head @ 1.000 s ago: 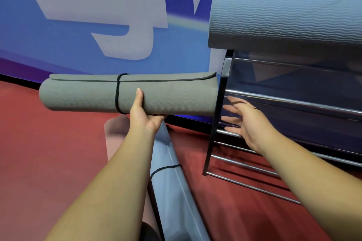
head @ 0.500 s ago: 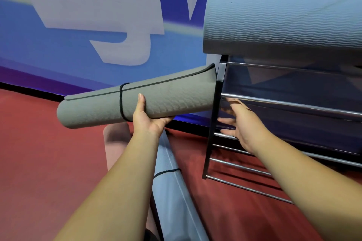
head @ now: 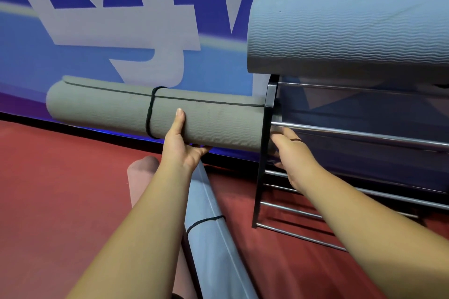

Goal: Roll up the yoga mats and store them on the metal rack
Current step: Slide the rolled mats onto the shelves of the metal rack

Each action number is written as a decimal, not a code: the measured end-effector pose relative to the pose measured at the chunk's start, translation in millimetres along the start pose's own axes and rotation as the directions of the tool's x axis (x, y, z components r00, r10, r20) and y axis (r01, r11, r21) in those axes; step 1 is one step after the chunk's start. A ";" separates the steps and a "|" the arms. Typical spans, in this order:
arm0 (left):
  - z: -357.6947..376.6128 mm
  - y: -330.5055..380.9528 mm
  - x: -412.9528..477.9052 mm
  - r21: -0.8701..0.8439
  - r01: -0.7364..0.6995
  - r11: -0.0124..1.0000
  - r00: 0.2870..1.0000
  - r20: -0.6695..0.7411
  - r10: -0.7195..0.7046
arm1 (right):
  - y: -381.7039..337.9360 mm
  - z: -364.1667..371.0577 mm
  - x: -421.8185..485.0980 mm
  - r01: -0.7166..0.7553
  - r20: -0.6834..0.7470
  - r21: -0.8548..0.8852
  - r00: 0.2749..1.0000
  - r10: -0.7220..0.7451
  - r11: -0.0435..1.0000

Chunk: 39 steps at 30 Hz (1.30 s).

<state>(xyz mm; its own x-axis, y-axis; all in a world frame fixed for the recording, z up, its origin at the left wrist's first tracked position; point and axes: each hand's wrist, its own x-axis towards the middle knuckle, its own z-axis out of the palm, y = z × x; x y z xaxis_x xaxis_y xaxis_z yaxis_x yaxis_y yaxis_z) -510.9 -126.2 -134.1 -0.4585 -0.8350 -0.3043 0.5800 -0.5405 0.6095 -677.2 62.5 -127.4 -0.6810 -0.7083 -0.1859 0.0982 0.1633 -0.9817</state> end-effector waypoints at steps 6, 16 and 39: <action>19.2 -11.6 -5.7 0.029 0.064 0.998 0.997 -0.039 -0.062 | 2.2 -5.9 5.8 -0.025 -0.128 0.182 0.991 0.049 0.983; 38.2 -62.7 -20.7 0.136 0.163 0.977 0.981 0.083 -0.175 | 1.1 -58.4 11.6 -0.025 -0.408 0.411 0.889 0.209 0.911; 44.3 -70.6 -26.4 -0.110 0.062 0.992 0.998 -0.003 -0.063 | 0.9 -156.6 -34.7 0.095 -0.514 0.659 0.782 0.354 0.746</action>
<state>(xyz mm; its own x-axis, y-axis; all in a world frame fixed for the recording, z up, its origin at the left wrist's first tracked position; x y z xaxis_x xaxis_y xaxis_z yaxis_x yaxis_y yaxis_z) -569.5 -61.4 -136.7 -0.4920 -0.7997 -0.3441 0.6209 -0.5994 0.5052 -767.1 194.7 -115.3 -0.8702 -0.1431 -0.4715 0.4867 -0.3980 -0.7776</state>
